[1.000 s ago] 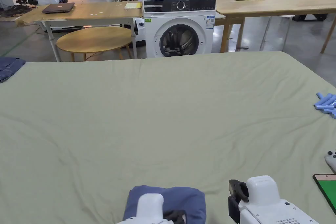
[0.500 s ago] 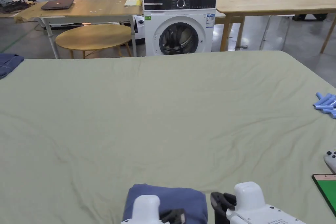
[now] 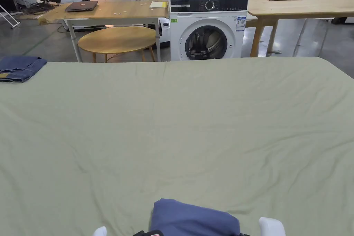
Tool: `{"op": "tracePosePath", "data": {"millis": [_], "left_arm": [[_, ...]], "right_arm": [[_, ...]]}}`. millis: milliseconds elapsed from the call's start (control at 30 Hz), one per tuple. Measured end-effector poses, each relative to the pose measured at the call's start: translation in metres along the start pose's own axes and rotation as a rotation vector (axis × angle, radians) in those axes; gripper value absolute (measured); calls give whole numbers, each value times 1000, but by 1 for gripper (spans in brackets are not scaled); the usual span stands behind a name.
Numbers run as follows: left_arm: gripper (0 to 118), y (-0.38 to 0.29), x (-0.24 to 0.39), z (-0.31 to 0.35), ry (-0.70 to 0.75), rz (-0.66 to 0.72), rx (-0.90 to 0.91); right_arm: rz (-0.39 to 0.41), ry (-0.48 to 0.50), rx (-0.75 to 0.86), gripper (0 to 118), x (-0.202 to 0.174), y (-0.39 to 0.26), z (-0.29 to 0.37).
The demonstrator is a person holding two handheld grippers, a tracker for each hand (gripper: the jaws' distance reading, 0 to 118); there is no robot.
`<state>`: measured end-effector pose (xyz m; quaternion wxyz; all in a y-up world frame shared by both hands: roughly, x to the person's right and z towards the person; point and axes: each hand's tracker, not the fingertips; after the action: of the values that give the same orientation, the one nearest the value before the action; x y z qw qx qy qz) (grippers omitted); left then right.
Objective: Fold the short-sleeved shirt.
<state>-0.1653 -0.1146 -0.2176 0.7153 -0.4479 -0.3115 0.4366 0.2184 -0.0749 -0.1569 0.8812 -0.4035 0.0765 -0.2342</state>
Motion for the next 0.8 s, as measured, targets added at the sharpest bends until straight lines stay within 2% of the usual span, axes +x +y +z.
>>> {"op": "tracePosePath", "data": {"millis": [67,100,133,167,200,267,300,367,400,500,667,800], "left_arm": [[109,-3,-7,-26,-118,46,-39],[104,-4,-5,-35,-159,47,-40],[92,-7,1,-43,-170,52,-37],[57,-6,0,-49,-58,59,-5],[32,-5,-2,-55,-41,80,-12],[32,-4,-6,-53,-63,134,3],[31,-2,-3,-50,-64,112,-2],[31,6,16,-32,41,-55,21],[31,9,17,-21,48,-88,35],[31,35,7,27,26,-47,102],[31,107,-36,137,156,-76,213],[31,168,-85,227,154,-48,241]], "right_arm": [[31,-15,-2,0,-1,0,0],[43,-20,-1,0,-3,-1,1],[53,-20,2,0,-5,-1,2],[63,-25,9,0,-8,-1,3],[71,-27,13,0,-11,-1,3],[89,-24,20,0,-18,0,4],[103,-24,25,0,-22,0,6],[157,-29,45,0,-33,2,11],[172,-28,51,0,-38,3,12],[184,-13,59,0,-54,7,12],[200,21,72,0,-88,11,1],[209,57,60,0,-114,9,-13]]}}
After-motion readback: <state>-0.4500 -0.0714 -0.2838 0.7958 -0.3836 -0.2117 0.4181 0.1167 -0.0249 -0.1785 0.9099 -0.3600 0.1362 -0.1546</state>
